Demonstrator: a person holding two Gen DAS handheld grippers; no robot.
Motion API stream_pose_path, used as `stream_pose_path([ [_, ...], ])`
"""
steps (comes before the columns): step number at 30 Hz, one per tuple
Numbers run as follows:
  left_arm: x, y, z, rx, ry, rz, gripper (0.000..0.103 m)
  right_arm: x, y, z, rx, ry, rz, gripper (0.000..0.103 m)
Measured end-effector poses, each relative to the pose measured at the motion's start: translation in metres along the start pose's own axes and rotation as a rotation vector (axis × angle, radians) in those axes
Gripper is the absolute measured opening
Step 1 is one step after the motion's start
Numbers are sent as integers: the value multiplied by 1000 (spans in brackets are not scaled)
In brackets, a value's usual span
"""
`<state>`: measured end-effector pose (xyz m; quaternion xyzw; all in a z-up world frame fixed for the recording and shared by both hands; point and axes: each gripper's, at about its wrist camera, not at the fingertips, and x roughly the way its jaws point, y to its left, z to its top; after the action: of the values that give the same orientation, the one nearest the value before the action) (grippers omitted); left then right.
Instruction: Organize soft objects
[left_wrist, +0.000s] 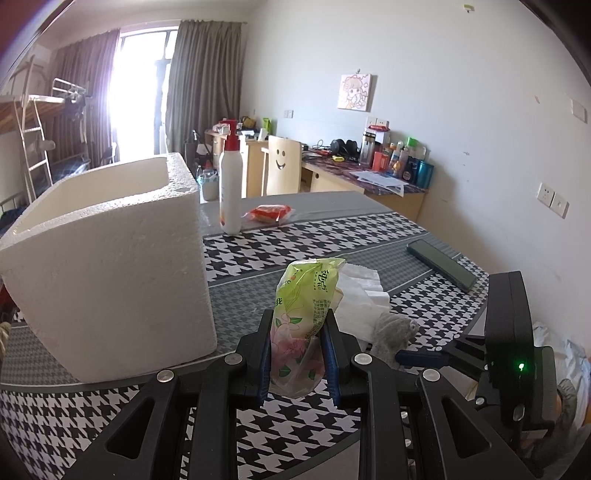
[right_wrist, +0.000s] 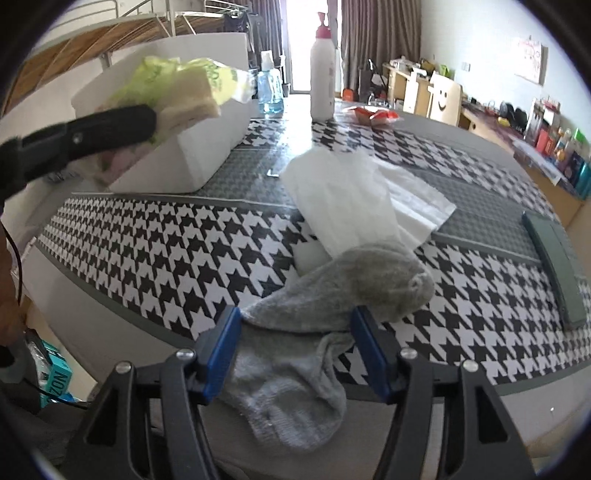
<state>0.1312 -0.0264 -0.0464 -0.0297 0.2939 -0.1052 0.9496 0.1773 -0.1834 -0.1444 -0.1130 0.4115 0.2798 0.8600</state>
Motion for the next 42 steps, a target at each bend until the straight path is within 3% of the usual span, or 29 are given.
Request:
stream_pose_path([
  [3, 1, 0, 0, -1, 4, -6, 25, 1, 5, -2, -13, 9, -22, 66],
  [6, 3, 0, 1, 1, 5, -9, 25, 0, 5, -3, -22, 15, -38, 53],
  [8, 4, 0, 1, 4, 4, -5, 25, -3, 1, -3, -13, 23, -45, 10],
  [11, 4, 1, 4, 0, -5, -3, 25, -5, -4, 0, -17, 34, -47, 9],
  [13, 2, 1, 6, 3, -13, 1, 25, -9, -3, 3, -38, 6, -85, 9],
  [18, 0, -1, 9, 17, -26, 6, 25, -30, -15, 12, 10, -65, -42, 9],
  [29, -6, 0, 17, 27, -54, 24, 25, -64, -24, 38, 64, -209, -65, 9],
  [42, -14, -2, 31, 44, -89, 42, 25, -73, -23, 53, 75, -275, -45, 10],
])
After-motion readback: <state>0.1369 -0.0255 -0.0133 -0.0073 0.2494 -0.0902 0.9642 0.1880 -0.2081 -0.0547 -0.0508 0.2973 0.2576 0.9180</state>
